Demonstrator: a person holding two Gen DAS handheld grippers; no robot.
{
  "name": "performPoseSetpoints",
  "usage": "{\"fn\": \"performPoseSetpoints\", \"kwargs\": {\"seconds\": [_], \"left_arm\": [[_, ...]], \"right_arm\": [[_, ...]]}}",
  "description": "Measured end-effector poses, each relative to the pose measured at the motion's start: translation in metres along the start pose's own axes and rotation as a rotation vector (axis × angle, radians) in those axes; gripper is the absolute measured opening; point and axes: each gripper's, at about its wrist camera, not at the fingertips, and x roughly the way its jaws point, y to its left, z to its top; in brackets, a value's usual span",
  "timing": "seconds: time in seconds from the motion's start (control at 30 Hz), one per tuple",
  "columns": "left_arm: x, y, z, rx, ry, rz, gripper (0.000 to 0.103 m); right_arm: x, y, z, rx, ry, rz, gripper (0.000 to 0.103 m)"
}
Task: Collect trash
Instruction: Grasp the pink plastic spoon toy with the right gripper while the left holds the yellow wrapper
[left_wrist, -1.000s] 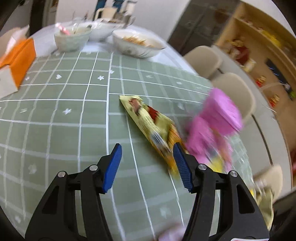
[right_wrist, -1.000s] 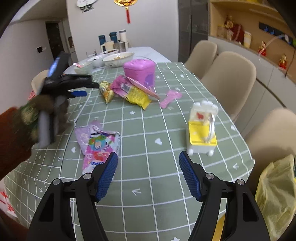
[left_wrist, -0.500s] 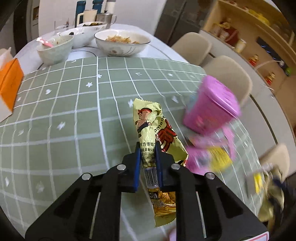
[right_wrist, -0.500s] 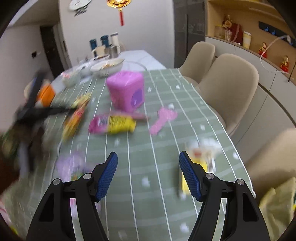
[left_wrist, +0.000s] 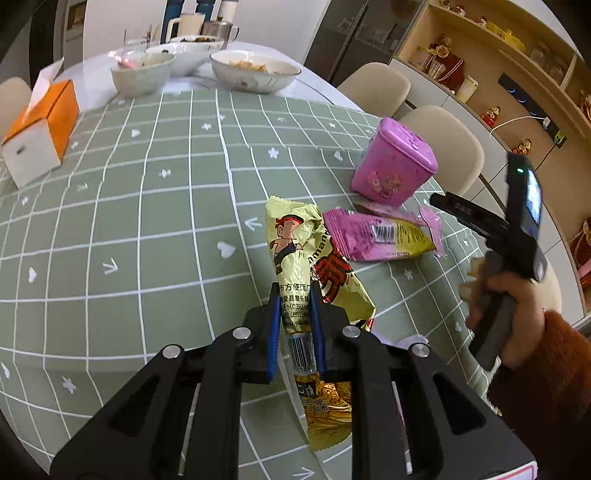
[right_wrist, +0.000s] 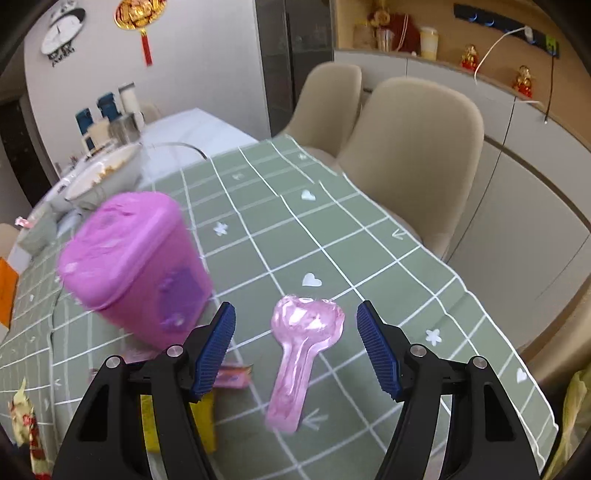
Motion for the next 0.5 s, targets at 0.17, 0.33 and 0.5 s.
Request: {"fn": "performPoseSetpoints", "kwargs": {"seconds": [0.17, 0.33, 0.5], "left_arm": [[0.006, 0.002, -0.003, -0.016, 0.016, -0.015, 0.014], [0.003, -0.005, -0.004, 0.002, 0.013, -0.003, 0.014], [-0.009, -0.016, -0.002, 0.026, -0.009, 0.0, 0.014]], "right_arm": [[0.027, -0.007, -0.001, -0.02, 0.082, -0.018, 0.065], [0.019, -0.006, -0.009, -0.103, 0.085, 0.035, 0.045], [-0.033, -0.01, -0.016, -0.096, 0.025, 0.132, 0.045]]}}
